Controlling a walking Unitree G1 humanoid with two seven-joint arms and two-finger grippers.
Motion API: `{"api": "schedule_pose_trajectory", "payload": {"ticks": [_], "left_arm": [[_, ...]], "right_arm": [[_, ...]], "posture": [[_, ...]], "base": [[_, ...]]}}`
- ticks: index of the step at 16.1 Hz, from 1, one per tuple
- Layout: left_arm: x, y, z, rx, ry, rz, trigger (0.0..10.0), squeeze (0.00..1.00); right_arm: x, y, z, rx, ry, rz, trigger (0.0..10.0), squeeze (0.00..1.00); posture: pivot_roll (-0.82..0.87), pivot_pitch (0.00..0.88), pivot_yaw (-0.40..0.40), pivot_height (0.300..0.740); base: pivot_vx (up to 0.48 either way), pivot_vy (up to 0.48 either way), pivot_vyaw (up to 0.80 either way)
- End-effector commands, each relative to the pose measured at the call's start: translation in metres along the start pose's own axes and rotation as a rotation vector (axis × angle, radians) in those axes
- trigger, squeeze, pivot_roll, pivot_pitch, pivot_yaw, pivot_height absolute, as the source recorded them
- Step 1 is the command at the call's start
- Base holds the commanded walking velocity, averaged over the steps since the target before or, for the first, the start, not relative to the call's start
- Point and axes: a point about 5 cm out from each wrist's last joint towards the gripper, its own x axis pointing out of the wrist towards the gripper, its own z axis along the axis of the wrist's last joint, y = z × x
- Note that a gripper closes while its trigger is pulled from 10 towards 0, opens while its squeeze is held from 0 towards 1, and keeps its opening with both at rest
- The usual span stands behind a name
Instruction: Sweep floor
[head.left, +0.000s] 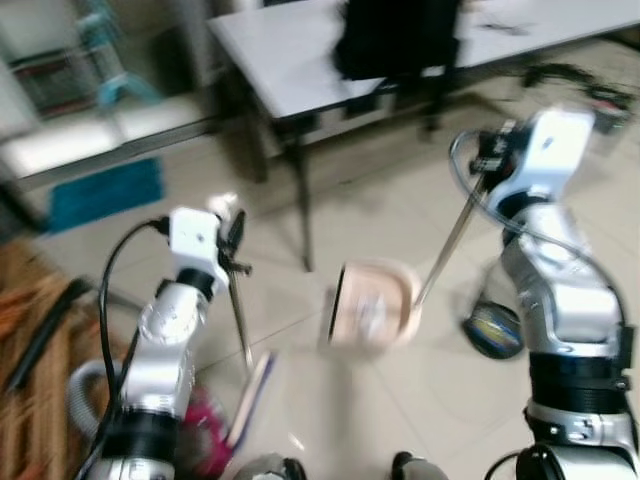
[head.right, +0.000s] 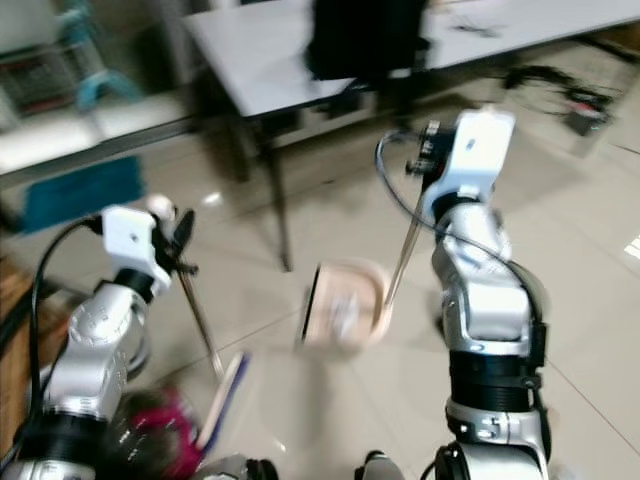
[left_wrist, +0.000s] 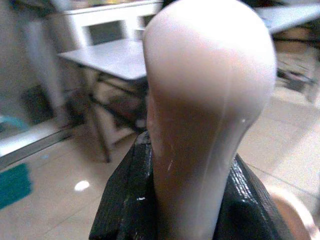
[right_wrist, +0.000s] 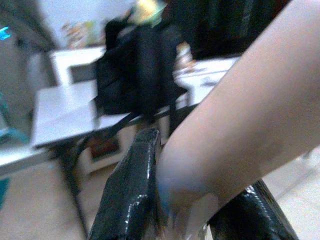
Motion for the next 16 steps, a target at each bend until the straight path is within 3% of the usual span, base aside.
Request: {"api": "schedule_pose_trajectory", "payload": {"ticks": [1, 3, 8, 16], "left_arm": [[0.002, -0.004, 0.013, 0.038, -0.049, -0.009, 10.0, 0.00], [-0.001, -0.006, 0.016, 0.035, -0.064, 0.013, 10.0, 0.00], [-0.004, -0.010, 0.022, 0.045, -0.067, 0.029, 10.0, 0.00], [-0.008, -0.007, 0.023, 0.054, -0.050, 0.070, 10.0, 0.00]], "right_arm": [[0.001, -0.002, 0.019, 0.016, -0.048, -0.007, 10.0, 0.00], [0.002, -0.002, 0.032, 0.018, -0.071, -0.011, 10.0, 0.00], [0.003, -0.007, 0.052, 0.042, -0.074, -0.027, 10.0, 0.00], [0.007, -0.028, 0.067, 0.088, -0.086, -0.109, 10.0, 0.00]], "posture": [[-0.10, 0.000, 0.094, 0.740], [-0.10, 0.000, 0.087, 0.740], [-0.11, 0.000, 0.082, 0.740], [-0.11, 0.000, 0.068, 0.740]], "base": [[0.000, 0.000, -0.80], [0.000, 0.000, -0.80], [0.433, 0.000, -0.76], [0.445, 0.000, 0.00]]}}
